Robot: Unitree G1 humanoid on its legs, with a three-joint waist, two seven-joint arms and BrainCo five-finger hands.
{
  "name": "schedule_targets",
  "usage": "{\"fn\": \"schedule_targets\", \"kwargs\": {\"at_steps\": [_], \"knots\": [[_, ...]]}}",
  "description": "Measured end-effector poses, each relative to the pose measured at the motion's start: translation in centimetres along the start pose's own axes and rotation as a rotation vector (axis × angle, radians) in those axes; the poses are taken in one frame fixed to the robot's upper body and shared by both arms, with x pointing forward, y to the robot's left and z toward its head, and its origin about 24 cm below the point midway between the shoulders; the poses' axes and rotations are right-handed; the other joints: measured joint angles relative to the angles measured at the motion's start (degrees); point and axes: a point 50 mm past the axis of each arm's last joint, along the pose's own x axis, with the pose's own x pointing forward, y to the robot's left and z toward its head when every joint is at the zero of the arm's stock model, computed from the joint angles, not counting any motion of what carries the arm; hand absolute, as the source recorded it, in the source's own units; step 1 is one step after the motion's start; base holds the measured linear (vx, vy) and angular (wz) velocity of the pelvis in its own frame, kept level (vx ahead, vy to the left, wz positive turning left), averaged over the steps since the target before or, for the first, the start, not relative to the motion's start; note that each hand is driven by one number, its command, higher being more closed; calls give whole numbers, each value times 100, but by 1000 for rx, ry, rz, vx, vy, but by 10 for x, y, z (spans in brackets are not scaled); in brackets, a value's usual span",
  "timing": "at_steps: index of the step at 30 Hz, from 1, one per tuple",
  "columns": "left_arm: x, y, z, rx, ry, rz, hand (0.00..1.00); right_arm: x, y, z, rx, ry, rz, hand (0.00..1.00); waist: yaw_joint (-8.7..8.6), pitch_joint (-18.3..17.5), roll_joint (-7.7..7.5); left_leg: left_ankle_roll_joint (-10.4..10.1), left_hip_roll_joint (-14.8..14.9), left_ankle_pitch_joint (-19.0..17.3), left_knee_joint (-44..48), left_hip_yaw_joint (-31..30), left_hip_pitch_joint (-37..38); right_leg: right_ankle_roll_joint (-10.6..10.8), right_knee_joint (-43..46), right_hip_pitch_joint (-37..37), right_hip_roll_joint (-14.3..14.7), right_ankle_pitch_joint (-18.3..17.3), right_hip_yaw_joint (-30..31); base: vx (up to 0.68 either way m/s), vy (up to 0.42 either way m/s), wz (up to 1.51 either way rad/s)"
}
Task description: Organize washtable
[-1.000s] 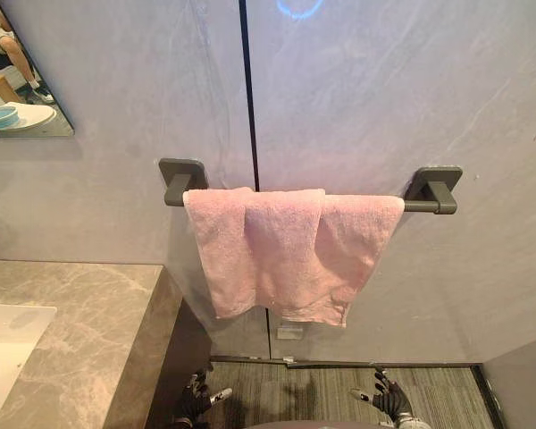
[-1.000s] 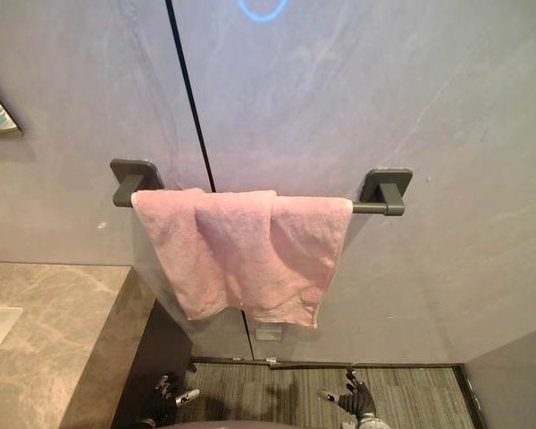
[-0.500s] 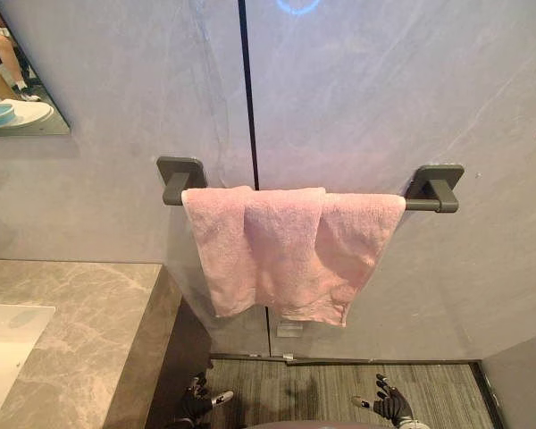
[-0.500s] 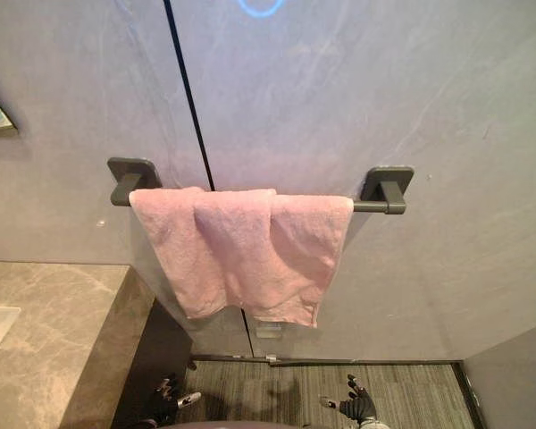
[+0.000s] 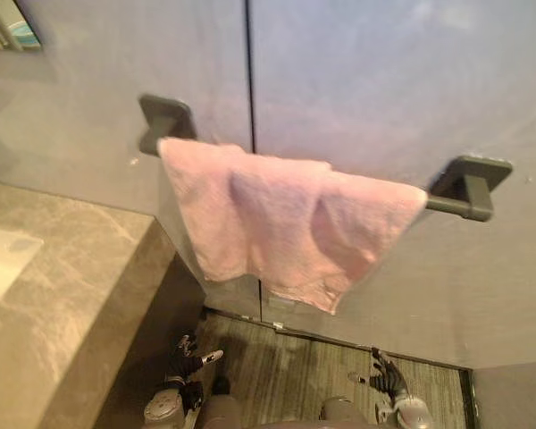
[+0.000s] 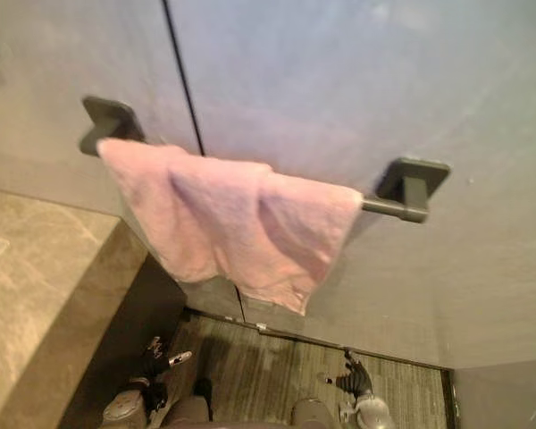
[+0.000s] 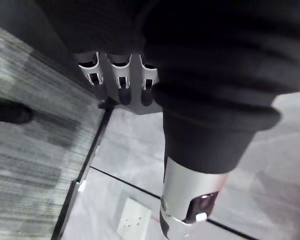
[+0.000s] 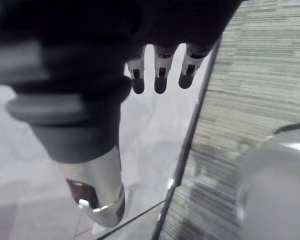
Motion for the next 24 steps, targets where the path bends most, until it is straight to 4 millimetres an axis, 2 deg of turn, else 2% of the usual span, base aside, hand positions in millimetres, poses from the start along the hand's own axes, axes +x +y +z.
{"fn": "schedule_targets", "kwargs": {"at_steps": [1,2,3,4,5,6,7,8,9,11,14,16,17,19,21,24], "knots": [[-3,-5,-7,-18,18,-6,0,2,-3,8,-19,-32,-1,0,17,0,15,-25,51,132,-44,-8,-43,40,-60,10,-11,-281,-117,-151,-381,23],[-3,-15,-8,-37,21,-25,0,3,-5,15,-39,-62,-1,0,-11,10,91,-31,81,316,-59,-90,-171,-119,-22,11,49,-606,-336,-169,-374,53],[-2,-20,-7,-50,18,-35,0,3,-8,16,-46,-67,-8,0,-44,25,183,-9,133,442,-88,-157,-241,-185,45,-5,100,-646,-481,-252,-400,125],[-1,-31,-5,-51,15,-66,0,2,-15,11,-60,-47,-31,0,-180,48,329,168,228,963,-293,-247,-401,-276,103,-25,270,-626,-969,-324,-392,152],[-1,-36,-6,-39,18,-89,0,2,-17,9,-64,-36,-38,0,-201,40,415,251,248,1659,-753,-183,-404,-516,-7,-8,277,-511,-1308,-325,-334,146],[0,-39,-5,-36,15,-100,0,2,-17,7,-65,-28,-40,0,-208,44,436,222,260,1658,-809,-66,-407,-647,-78,-5,287,-437,-1463,-248,-206,99],[-3,-38,-9,-36,31,-98,0,3,-16,4,-59,-7,-38,0,-160,47,407,2,101,1382,-491,118,-361,-829,-222,-4,262,-283,-1669,-203,-197,85],[-2,-36,-9,-34,31,-96,0,3,-13,4,-45,-9,-39,0,-191,77,321,23,-94,922,-51,254,-365,-899,-316,-3,161,-172,-1887,-197,-204,82],[-2,-36,-8,-32,27,-96,0,3,-13,5,-41,-9,-45,0,-190,99,282,92,-171,674,224,339,-363,-940,-367,-14,130,-107,-1971,-205,-173,88],[0,-36,-4,-28,17,-100,0,3,-14,4,-24,-9,-60,0,-222,122,240,247,-290,-147,1126,775,-239,-1009,-784,60,53,261,-2376,-173,-112,81],[0,-34,-4,-23,16,-99,0,4,-15,4,10,-7,-76,0,-302,111,284,311,-296,-678,935,1100,601,-950,-1209,265,53,580,-2736,-143,25,69],[0,-33,-3,-20,15,-98,0,4,-15,4,22,-3,-81,0,-385,65,395,369,-302,-681,219,1280,1057,-843,-1470,403,103,740,-2911,-141,111,57],[0,-30,-3,-11,16,-92,0,4,-16,2,49,7,-94,0,-452,-27,520,470,-301,-567,-529,1306,1287,-750,-1784,489,201,950,-3022,-195,191,51],[1,-18,2,25,-1,-75,0,5,-7,2,72,13,-77,0,-419,-61,460,552,-370,-397,-796,1268,1302,-685,-2335,667,233,1324,-3036,-167,167,20],[0,-12,0,39,10,-64,0,5,-2,2,82,13,-70,0,-380,-90,411,597,-432,-367,-795,1260,1275,-637,-2599,765,226,1528,-3014,-135,100,-2],[-5,-5,-11,63,45,-47,0,-1,1,-17,87,81,-62,0,-357,-122,464,697,-569,-264,-953,1230,1397,-559,-2821,951,173,1692,-3008,-105,82,1]]}}
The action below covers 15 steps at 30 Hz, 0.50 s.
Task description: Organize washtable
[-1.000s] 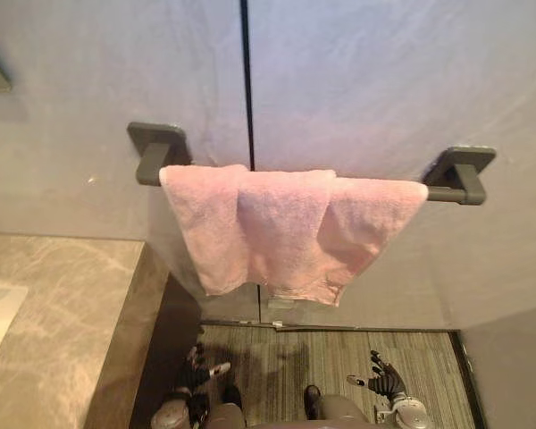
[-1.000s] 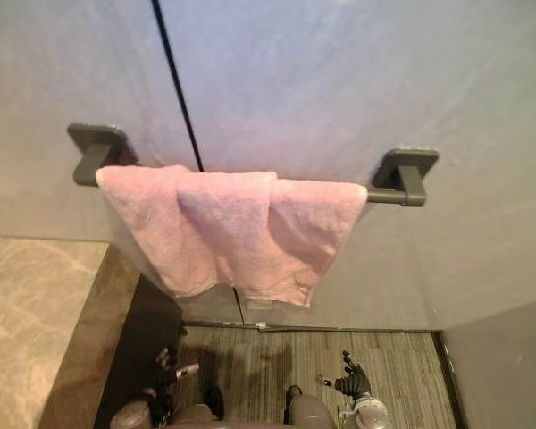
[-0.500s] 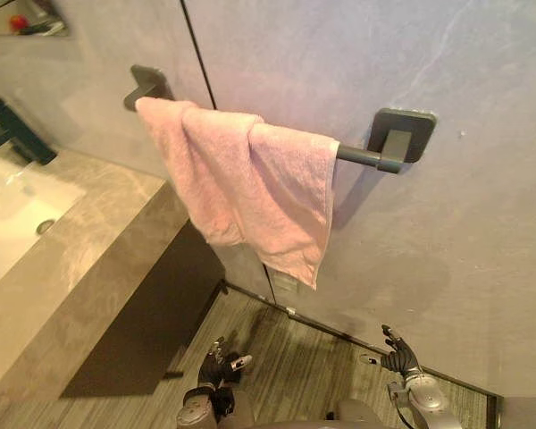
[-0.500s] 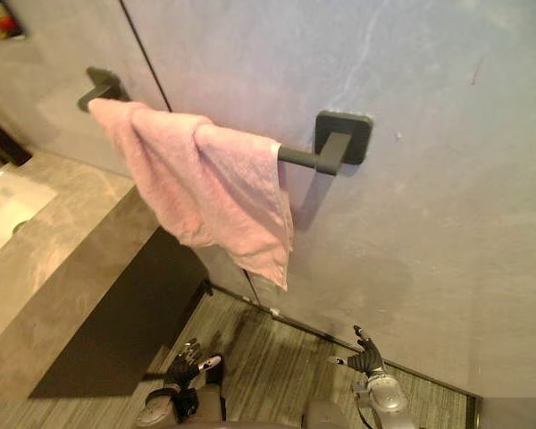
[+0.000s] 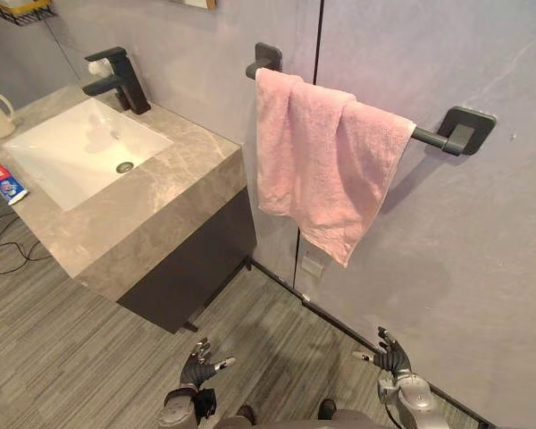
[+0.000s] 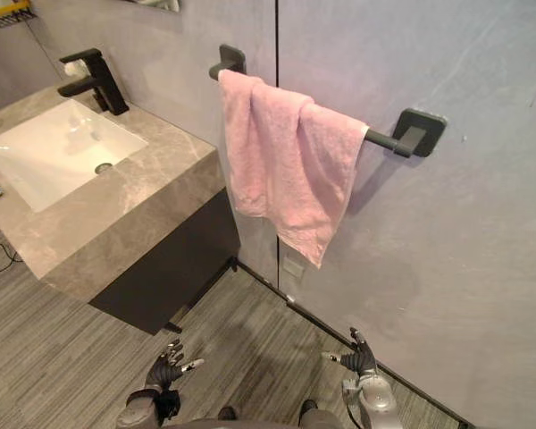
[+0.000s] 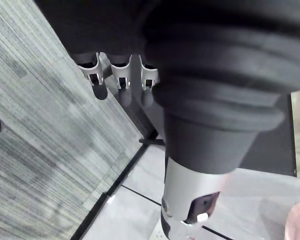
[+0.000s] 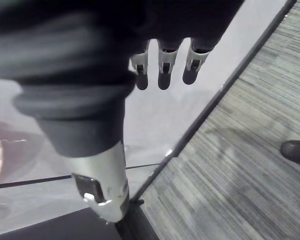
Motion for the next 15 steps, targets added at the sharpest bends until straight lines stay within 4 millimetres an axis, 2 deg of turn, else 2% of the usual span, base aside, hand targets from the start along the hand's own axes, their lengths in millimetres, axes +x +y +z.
{"fn": "schedule_targets", "kwargs": {"at_steps": [4,9,13,14,15], "knots": [[-5,-1,-15,9,61,0,0,-5,2,-17,0,71,8,0,-27,-56,38,39,-94,152,-197,-101,83,22,-30,50,-41,20,-79,-16,33,13],[-7,1,-21,10,82,5,0,-6,3,-24,-2,102,12,0,-18,-39,-85,20,-103,305,-327,-365,61,19,-72,138,-26,21,-365,-9,-18,30],[-2,-1,-12,8,52,0,0,-1,3,-16,1,80,11,0,20,160,-189,15,-197,307,373,-729,-764,2,124,-106,-198,-47,-914,-69,5,69],[-1,-2,-8,9,39,-2,0,0,2,-13,3,73,7,0,31,241,-193,10,-227,388,494,-775,-930,-8,202,-129,-254,-85,-1110,-98,46,122],[0,-4,-4,2,20,-7,0,1,1,-12,11,71,4,0,56,283,-234,25,-277,618,410,-777,-996,-29,287,-145,-434,-123,-1376,-60,37,107]]}}
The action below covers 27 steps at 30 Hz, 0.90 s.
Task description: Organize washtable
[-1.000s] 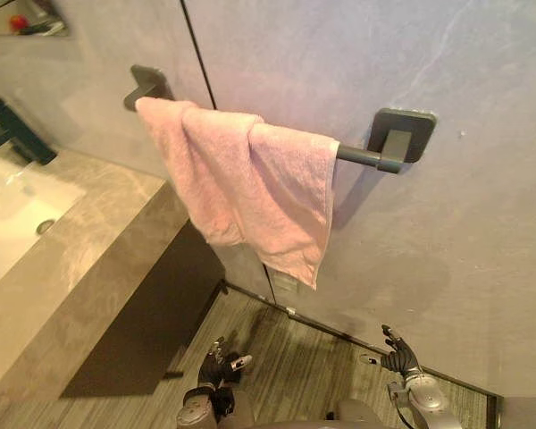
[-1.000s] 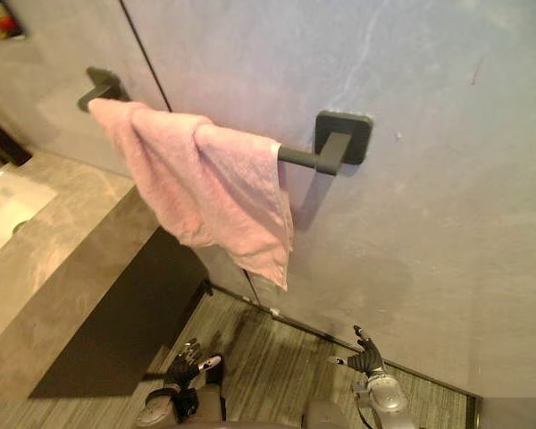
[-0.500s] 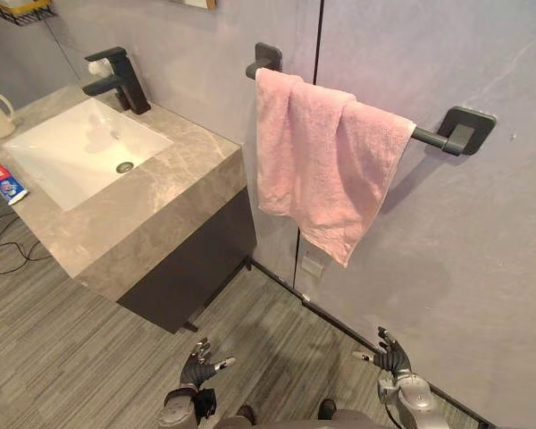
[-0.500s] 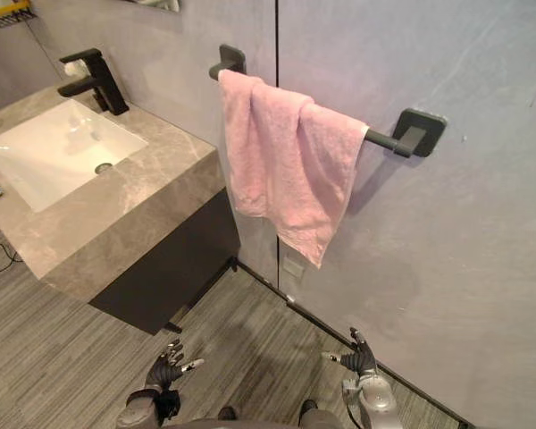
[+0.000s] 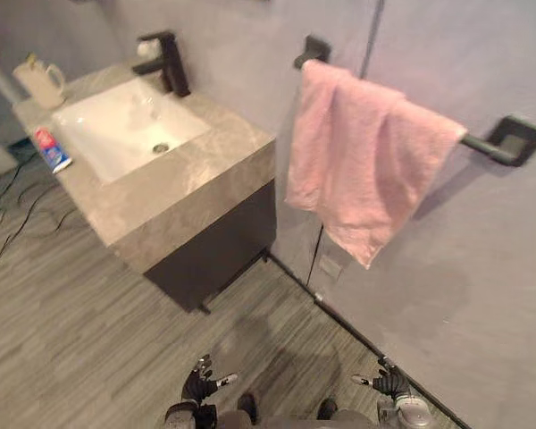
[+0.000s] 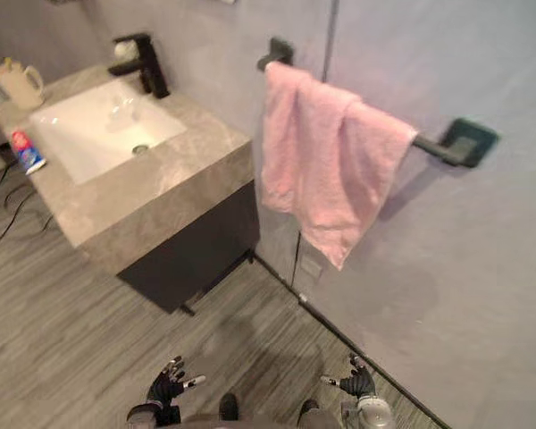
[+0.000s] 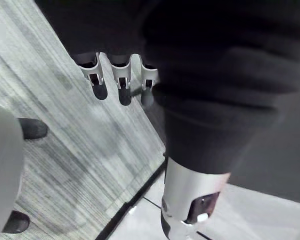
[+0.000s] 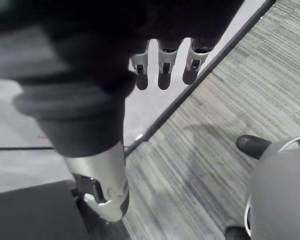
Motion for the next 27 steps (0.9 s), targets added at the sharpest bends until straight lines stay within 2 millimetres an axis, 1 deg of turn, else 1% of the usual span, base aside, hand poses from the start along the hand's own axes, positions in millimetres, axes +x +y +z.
{"fn": "schedule_targets", "kwargs": {"at_steps": [1,2,3,4,5,6,7,8,9,10,11,12,13,14,15,16,17,18,19,20,21,22,23,24,25,26,27], "knots": [[0,-1,2,-6,-10,-2,0,0,0,1,5,-2,-2,0,-6,21,-36,21,-36,35,-71,50,-34,-10,8,19,-105,0,-173,-84,71,136],[1,-3,6,-8,-28,-9,0,2,0,4,15,-11,-5,0,-25,71,-21,225,143,-186,228,806,-65,-10,58,130,-220,0,-568,-36,52,110],[1,-3,6,-8,-28,-8,0,2,-2,6,10,-16,-12,0,-28,89,-52,287,247,-256,334,1094,-46,-9,91,183,-293,-1,-701,-41,98,127],[1,-3,8,-9,-33,-9,0,3,-6,8,5,-22,-25,0,-34,91,-49,265,443,-346,480,1561,-20,3,151,270,-447,7,-927,-1,97,91],[1,-3,10,-9,-42,-11,0,4,-10,9,3,-27,-34,0,-51,88,-44,247,558,-358,541,1800,-14,30,201,293,-543,20,-1076,-17,162,121],[3,-4,15,-9,-63,-13,0,4,-16,11,-3,-33,-54,0,-114,83,-30,246,795,-357,597,2250,-48,192,282,320,-737,41,-1322,-24,222,119],[4,-5,17,-11,-71,-13,0,5,-21,12,-8,-34,-69,0,-163,79,78,246,1007,-354,586,2529,-56,334,322,367,-792,92,-1522,-17,298,142],[6,-4,22,-12,-79,1,0,7,-26,11,0,-19,-88,0,-139,109,126,85,941,-354,552,2694,-70,472,320,430,-965,198,-1676,-18,374,92],[6,-1,23,-14,-84,13,0,7,-24,9,5,-11,-84,0,-70,112,62,125,800,-378,486,2663,-73,470,258,429,-1037,221,-1676,-14,338,76],[6,5,23,-12,-83,27,0,6,-18,6,13,-3,-67,0,1,78,-29,195,573,-383,437,2477,-170,545,145,435,-1137,263,-1683,-14,350,85],[7,10,26,5,-90,36,0,5,-10,5,28,2,-52,0,-32,62,-79,296,361,-446,564,2228,-383,556,69,467,-1211,255,-1686,-1,251,117],[7,11,28,9,-94,37,0,5,-8,2,32,13,-46,0,-26,64,-78,389,275,-524,768,2082,-534,559,65,515,-1265,255,-1696,19,297,137],[7,13,27,9,-92,50,0,3,-5,-4,37,37,-39,0,1,80,-53,517,193,-770,1221,1885,-734,629,73,673,-1353,290,-1817,64,345,113],[5,17,23,3,-78,68,0,2,-2,-6,40,46,-28,0,134,92,7,642,131,-1174,1799,1686,-886,754,116,937,-1448,362,-1975,81,344,89],[3,20,18,-1,-65,77,0,2,-1,-6,40,46,-25,0,171,91,34,687,108,-1334,2019,1613,-926,759,245,1003,-1514,364,-1978,89,285,66],[1,21,15,-4,-57,82,0,3,-1,-4,39,39,-18,0,186,84,64,701,39,-1569,2220,1507,-959,686,591,986,-1670,329,-1872,98,316,58],[-2,23,9,-3,-39,87,0,5,-1,1,35,24,-10,0,177,82,54,789,-146,-1671,2256,1365,-919,77,1379,716,-1954,151,-1305,99,302,68],[-3,23,7,-1,-35,87,0,5,0,2,35,19,-9,0,155,85,57,845,-234,-1707,2235,1251,-897,-137,1832,493,-1971,-51,-734,129,306,78],[-2,23,9,0,-37,87,0,5,2,1,35,22,0,0,152,121,31,876,-346,-1724,2125,1105,-799,80,2407,130,-1694,-443,317,136,146,74],[-4,26,7,6,-31,94,0,4,6,0,24,26,18,0,157,197,-55,903,-468,-1712,1914,997,-529,274,2895,-165,-1292,-839,1084,144,120,62],[-5,28,5,8,-25,97,0,3,8,-2,18,31,27,0,153,220,-94,932,-528,-1699,1818,931,-392,272,3059,-261,-1155,-994,1221,166,86,47],[-7,30,1,9,-14,101,0,1,10,-7,16,42,41,0,156,259,-107,953,-593,-1690,1650,855,-157,240,3185,-457,-866,-1247,1222,178,62,39],[-7,29,0,7,-11,102,0,1,11,-7,16,42,48,0,145,273,-176,988,-650,-1688,1500,740,36,144,3140,-719,-582,-1344,1127,191,50,40],[-6,29,1,5,-12,101,0,0,10,-8,18,44,47,0,129,279,-219,1003,-662,-1695,1454,665,123,122,3067,-871,-419,-1356,1108,201,27,44],[-5,28,1,6,-11,99,0,-1,9,-9,34,46,43,0,113,337,-126,1015,-664,-1706,1398,552,201,118,2867,-1097,-185,-1350,1111,224,13,68],[-3,25,3,2,-14,92,0,-1,7,-9,33,42,34,0,4,339,-146,1015,-666,-1716,1260,341,363,125,2365,-1447,161,-1277,1246,243,4,75],[-2,24,4,1,-13,91,0,-1,6,-10,31,44,32,0,-28,347,-155,980,-674,-1727,1188,257,449,151,2122,-1551,273,-1194,1341,284,-15,81]]}}
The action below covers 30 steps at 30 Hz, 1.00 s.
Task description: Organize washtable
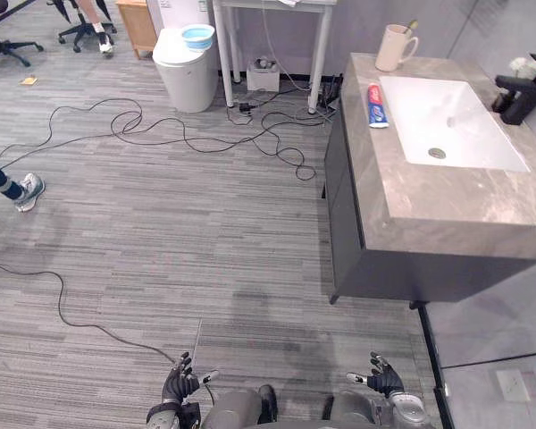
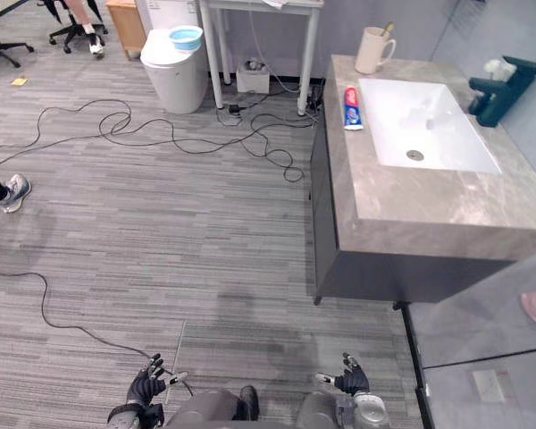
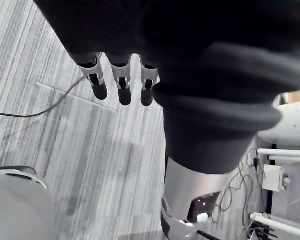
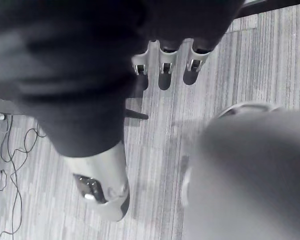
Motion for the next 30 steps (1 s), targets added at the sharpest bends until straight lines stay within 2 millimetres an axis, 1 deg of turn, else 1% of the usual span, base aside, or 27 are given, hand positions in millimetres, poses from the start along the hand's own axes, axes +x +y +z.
{"fn": "schedule_targets", "kwargs": {"at_steps": [2,3,4,5,6,7,8,9,10,11,12,13,14,15,16,17,18,19,20,21,23,25,26,27,28,29,30], "knots": [[0,-1,-1,4,6,-2,0,-4,-2,-8,-1,22,-6,0,-42,-22,-64,-131,-81,-15,-235,-273,263,-15,-718,-186,183,451,404,320,-49,77],[0,-1,-1,6,6,-4,0,-7,-2,-15,6,36,-9,0,-94,-33,-100,-228,-140,-114,-293,-455,448,-101,-815,-249,211,722,638,476,-114,98],[-1,0,-3,6,10,0,0,-8,0,-18,13,44,-7,0,-143,-73,-120,-370,-145,-230,-260,-631,587,-293,-694,-252,213,915,644,770,-207,103],[-1,2,-2,-2,8,10,0,-11,-1,-23,19,57,-12,0,-146,-127,-108,-611,-64,-373,-67,-708,685,-492,-623,-189,227,1137,610,706,-193,87],[0,2,-1,-8,6,12,0,-11,0,-22,20,56,-11,0,-147,-147,-121,-694,20,-419,424,-667,555,-576,-592,-56,266,1239,515,592,-171,61],[1,-2,2,-18,-6,6,0,-10,-1,-21,22,49,-13,0,-147,-129,-23,-722,116,-414,843,-556,391,-591,-604,45,318,1198,439,338,-101,39],[2,-7,6,-35,-27,-1,0,-11,-4,-17,16,28,-21,0,-142,-113,55,-818,279,-352,1569,-362,139,-666,-674,250,424,1120,392,575,-161,7],[0,-14,7,-58,-37,-11,0,-10,-8,-12,6,6,-26,0,-134,-116,200,-1048,533,-29,2641,-64,-208,-778,-884,566,574,1033,380,689,-143,-33],[-1,-17,6,-76,-41,-16,0,-10,-6,-7,7,-13,-20,0,-91,-114,233,-1035,834,279,3499,223,-454,-865,-1100,929,663,966,534,763,-136,-59],[-1,-20,6,-84,-40,-22,0,-10,-4,-7,16,-10,-17,0,-63,-112,228,-904,1044,150,3833,400,-594,-903,-1224,1183,704,941,647,404,-49,-59],[0,-23,9,-89,-50,-28,0,-10,-3,-10,29,7,-19,0,-57,-104,213,-869,1138,87,3928,456,-643,-935,-1301,1340,706,920,714,356,-46,-53],[0,-28,15,-101,-78,-42,0,-14,-5,-20,54,40,-32,0,-43,-80,175,-874,1258,-65,3845,537,-785,-985,-1480,1599,691,877,877,380,16,-63],[1,-30,19,-103,-90,-50,0,-16,-5,-24,70,52,-38,0,-12,-75,150,-905,1283,-211,3469,517,-910,-907,-1540,1748,585,792,1043,441,36,-70],[2,-30,19,-103,-92,-55,0,-17,-5,-27,80,59,-42,0,-11,-60,127,-932,1281,-236,3232,517,-985,-909,-1541,1787,542,760,1121,384,117,-74],[2,-31,21,-101,-96,-67,0,-18,-4,-29,93,66,-48,0,-7,-41,92,-981,1246,-252,2676,513,-1145,-801,-1540,1859,425,670,1250,288,160,-60],[3,-32,22,-100,-99,-71,0,-19,-4,-31,100,70,-51,0,-6,-37,92,-1005,1212,-235,2180,510,-1240,-692,-1540,1934,323,529,1316,286,185,-53],[3,-35,22,-98,-98,-80,0,-19,-7,-32,105,71,-59,0,-15,-37,138,-1058,1194,-180,1647,433,-1327,-599,-1528,2017,276,409,1370,288,240,-38],[2,-38,21,-101,-93,-88,0,-19,-11,-32,110,70,-78,0,-14,-74,237,-1179,1111,36,814,117,-1361,-428,-1481,2059,227,222,1463,268,317,-53],[1,-39,16,-108,-79,-86,0,-20,-20,-33,93,72,-103,0,35,-132,360,-1231,1099,649,337,-93,-1243,-227,-1331,2066,240,17,1695,292,363,-66],[0,-38,12,-108,-63,-82,0,-19,-20,-32,93,71,-104,0,70,-177,358,-1118,1000,815,327,-106,-1169,-160,-1326,2092,209,-35,1812,310,370,-89],[-2,-29,6,-95,-46,-61,0,-16,-3,-26,97,54,-61,0,162,-245,35,-857,633,616,449,-37,-1110,-59,-1423,2107,-110,-97,2223,310,331,-70],[-2,-26,7,-87,-46,-55,0,-16,4,-26,100,53,-45,0,180,-292,-97,-779,617,420,616,198,-1116,-21,-1336,2033,-193,-79,2415,291,277,-57],[-3,-23,4,-82,-39,-49,0,-16,9,-22,96,37,-27,0,205,-322,-136,-721,670,201,733,441,-983,54,-1015,1893,-190,-33,2673,276,208,-88],[-4,-22,3,-80,-36,-46,0,-16,11,-20,96,29,-24,0,206,-332,-147,-663,685,131,750,567,-897,75,-817,1816,-190,-23,2768,344,196,-115],[-4,-22,3,-77,-36,-47,0,-16,13,-17,96,16,-17,0,184,-339,-141,-563,735,33,759,828,-681,180,-325,1616,-172,34,2866,166,84,-87],[-5,-22,2,-78,-35,-47,0,-16,14,-15,92,9,-14,0,184,-349,-126,-549,746,-21,754,927,-589,274,-18,1486,-161,86,2862,311,165,-101],[-4,-23,4,-77,-42,-51,0,-16,16,-12,90,-4,-8,0,172,-353,-122,-470,752,-97,704,1112,-381,535,646,1183,-159,243,2808,247,131,-89]]}}
